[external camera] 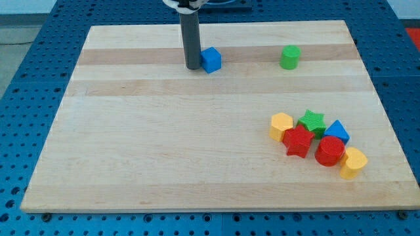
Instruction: Move the blue cube to the left of the green circle
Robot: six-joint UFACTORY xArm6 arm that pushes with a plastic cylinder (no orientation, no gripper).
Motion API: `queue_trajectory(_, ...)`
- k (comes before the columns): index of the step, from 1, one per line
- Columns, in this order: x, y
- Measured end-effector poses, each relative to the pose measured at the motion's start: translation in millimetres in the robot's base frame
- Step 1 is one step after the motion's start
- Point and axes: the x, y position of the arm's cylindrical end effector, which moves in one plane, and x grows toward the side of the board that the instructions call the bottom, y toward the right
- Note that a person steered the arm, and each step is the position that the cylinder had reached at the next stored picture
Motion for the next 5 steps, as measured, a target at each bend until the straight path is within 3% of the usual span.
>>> queue_trajectory(5, -16.1, 47.6)
